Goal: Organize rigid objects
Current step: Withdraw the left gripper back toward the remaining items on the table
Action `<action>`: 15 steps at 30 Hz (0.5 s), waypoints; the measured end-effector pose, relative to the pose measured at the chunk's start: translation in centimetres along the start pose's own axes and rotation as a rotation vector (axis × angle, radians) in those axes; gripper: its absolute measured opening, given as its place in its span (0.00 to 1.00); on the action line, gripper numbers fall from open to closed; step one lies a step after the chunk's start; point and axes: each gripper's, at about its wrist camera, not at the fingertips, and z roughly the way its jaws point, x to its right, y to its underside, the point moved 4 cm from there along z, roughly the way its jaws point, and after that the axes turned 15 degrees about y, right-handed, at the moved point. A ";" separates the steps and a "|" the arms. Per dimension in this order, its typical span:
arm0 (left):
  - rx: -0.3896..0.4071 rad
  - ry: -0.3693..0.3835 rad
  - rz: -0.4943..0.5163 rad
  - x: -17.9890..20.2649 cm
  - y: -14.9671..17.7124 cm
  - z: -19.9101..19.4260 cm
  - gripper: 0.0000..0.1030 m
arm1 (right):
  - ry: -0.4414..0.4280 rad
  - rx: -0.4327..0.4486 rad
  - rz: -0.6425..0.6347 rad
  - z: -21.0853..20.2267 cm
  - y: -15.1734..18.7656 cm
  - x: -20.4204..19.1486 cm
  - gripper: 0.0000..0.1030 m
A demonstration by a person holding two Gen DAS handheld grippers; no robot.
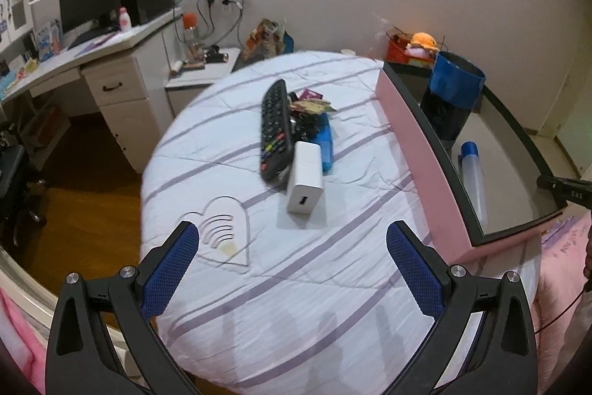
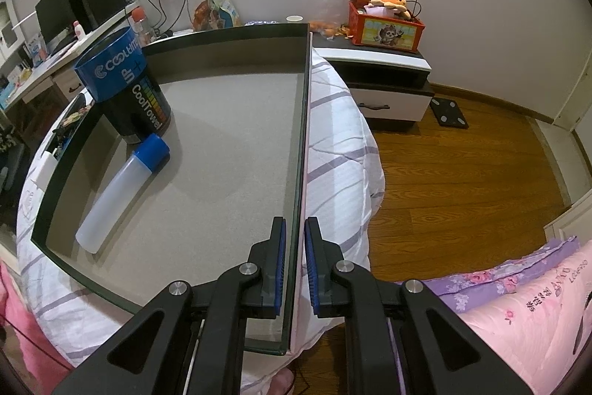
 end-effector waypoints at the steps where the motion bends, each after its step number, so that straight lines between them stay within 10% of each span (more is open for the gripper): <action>1: -0.010 0.001 -0.001 0.1 -0.1 0.6 0.99 | 0.002 0.000 -0.002 0.0 0.0 0.0 0.11; 15: -0.063 -0.006 0.025 0.9 -1.2 4.8 0.99 | 0.008 0.011 -0.025 -0.2 0.0 -0.1 0.11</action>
